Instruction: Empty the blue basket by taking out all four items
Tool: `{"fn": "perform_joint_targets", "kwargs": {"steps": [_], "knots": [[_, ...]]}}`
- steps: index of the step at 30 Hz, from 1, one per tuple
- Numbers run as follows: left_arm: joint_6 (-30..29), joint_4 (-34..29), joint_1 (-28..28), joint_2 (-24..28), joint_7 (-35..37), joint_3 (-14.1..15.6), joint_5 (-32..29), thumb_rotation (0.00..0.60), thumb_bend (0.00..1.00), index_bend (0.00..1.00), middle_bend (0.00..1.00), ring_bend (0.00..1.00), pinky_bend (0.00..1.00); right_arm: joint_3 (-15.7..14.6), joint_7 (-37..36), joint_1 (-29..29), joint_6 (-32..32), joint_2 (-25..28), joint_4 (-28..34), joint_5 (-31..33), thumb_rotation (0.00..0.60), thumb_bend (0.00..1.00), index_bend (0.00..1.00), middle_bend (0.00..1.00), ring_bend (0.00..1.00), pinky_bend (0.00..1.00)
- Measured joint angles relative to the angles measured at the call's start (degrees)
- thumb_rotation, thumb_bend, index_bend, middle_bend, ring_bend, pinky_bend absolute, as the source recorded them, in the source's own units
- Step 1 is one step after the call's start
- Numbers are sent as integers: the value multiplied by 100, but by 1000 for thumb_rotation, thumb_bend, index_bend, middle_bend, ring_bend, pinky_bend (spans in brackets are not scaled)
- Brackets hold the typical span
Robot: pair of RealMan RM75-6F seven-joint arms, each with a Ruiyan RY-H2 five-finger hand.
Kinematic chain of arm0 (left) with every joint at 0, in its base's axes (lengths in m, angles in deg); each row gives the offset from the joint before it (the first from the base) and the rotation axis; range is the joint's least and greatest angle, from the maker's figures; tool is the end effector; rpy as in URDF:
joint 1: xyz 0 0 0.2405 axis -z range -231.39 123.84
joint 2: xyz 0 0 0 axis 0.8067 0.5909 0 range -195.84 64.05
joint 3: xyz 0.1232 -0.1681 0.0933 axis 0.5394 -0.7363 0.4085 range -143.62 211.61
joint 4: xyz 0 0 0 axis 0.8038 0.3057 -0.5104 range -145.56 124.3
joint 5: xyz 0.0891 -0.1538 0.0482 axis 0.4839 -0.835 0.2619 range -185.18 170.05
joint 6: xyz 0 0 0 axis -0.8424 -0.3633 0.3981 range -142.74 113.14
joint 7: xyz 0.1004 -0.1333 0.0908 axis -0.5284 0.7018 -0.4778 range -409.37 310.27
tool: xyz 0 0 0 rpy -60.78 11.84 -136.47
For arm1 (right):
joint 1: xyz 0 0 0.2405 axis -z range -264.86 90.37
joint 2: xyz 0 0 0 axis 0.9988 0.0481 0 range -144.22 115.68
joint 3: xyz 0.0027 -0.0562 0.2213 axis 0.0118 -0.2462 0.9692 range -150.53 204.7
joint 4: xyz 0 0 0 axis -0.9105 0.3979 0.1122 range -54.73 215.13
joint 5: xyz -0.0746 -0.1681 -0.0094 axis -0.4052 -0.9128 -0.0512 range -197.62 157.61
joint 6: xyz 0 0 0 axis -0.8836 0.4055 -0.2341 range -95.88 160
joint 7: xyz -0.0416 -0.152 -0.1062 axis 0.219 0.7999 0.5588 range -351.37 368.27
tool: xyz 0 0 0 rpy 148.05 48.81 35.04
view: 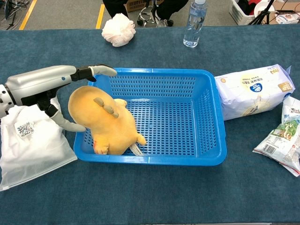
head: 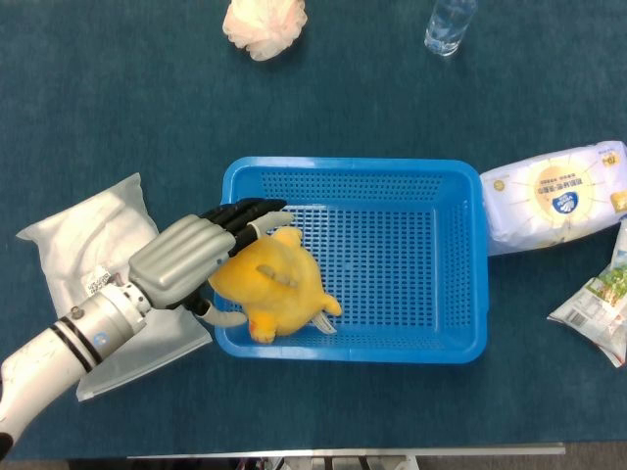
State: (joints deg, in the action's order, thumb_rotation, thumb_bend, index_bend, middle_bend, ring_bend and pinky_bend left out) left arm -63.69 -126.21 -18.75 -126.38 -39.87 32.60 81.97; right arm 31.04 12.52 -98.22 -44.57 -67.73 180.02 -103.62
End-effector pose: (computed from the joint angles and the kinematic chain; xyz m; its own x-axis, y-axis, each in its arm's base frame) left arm -0.0936 0.2487 0.0478 0.2692 0.5832 0.7664 0.8732 -0.4835 0.0612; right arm -0.2532 -0.2518 0.1926 0.5081 -0.0746 0.8581 -0.8608 -0.0779 0.5030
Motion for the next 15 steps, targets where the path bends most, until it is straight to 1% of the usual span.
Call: {"fn": "perform_joint_targets", "kwargs": {"steps": [5, 10, 15], "knots": [[40, 107, 83, -163, -196, -24, -82, 600, 119, 11, 0, 0, 130, -9, -49, 4, 16, -21, -41, 1, 600, 0, 59, 268, 196, 482], [89, 175, 155, -293, -369, -16, -219, 600, 120, 79, 0, 0, 132, -15, -84, 10, 28, -41, -76, 9, 600, 0, 59, 271, 195, 482], [41, 212, 158, -386, -612, 1, -326, 600, 120, 141, 0, 0, 180, -20, -104, 10, 31, -54, -92, -7, 600, 0, 59, 273, 196, 482]]}}
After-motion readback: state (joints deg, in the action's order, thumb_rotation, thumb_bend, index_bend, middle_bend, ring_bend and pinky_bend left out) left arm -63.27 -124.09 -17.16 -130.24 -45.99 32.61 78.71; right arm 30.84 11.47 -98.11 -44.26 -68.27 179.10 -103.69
